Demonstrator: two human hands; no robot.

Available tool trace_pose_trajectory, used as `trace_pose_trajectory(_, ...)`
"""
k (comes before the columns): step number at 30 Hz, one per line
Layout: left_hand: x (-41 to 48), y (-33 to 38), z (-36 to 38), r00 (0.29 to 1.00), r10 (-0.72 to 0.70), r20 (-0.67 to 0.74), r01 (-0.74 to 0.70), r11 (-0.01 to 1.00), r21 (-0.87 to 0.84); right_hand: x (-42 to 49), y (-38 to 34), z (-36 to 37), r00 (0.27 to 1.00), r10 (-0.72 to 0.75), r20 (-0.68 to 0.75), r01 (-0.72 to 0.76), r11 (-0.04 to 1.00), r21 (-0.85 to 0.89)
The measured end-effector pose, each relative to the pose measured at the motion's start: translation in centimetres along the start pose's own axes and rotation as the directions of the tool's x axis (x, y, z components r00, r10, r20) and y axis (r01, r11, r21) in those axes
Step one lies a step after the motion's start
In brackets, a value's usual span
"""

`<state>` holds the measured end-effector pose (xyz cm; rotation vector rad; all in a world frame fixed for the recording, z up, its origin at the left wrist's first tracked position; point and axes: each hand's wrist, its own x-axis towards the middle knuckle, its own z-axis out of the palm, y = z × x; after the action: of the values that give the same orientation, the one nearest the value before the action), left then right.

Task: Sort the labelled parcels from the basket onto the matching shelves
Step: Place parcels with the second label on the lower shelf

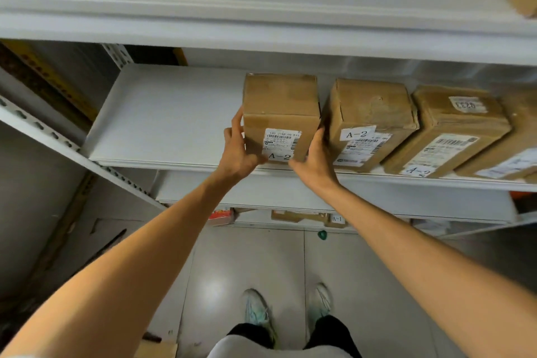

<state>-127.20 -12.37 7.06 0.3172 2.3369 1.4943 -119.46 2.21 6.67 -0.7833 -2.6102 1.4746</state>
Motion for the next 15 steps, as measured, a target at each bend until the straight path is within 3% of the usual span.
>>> trace_pose_trajectory(5, -0.2, -0.7, -0.2, 0.999, 0.038, 0.012, -0.038, 0.998, 0.047, -0.2, -0.1, 0.0, 1.0, 0.022, 0.017, -0.019, 0.991, -0.134)
trace_pose_trajectory(9, -0.8, -0.3, -0.2, 0.997, -0.079, -0.013, 0.08, 0.993, 0.092, -1.4, 0.0, 0.6, 0.983, 0.154, 0.1, -0.126, 0.963, -0.238)
trace_pose_trajectory(12, -1.2, -0.3, -0.5, 0.989, -0.13, -0.07, 0.144, 0.96, 0.24, -1.5, -1.0, 0.1, 0.957, 0.21, 0.199, -0.112, 0.903, -0.414)
trace_pose_trajectory(15, -2.1, 0.1, -1.1, 0.984, -0.146, -0.102, 0.175, 0.907, 0.382, -0.4, -1.7, -0.6, 0.96, 0.191, 0.207, -0.061, 0.859, -0.508)
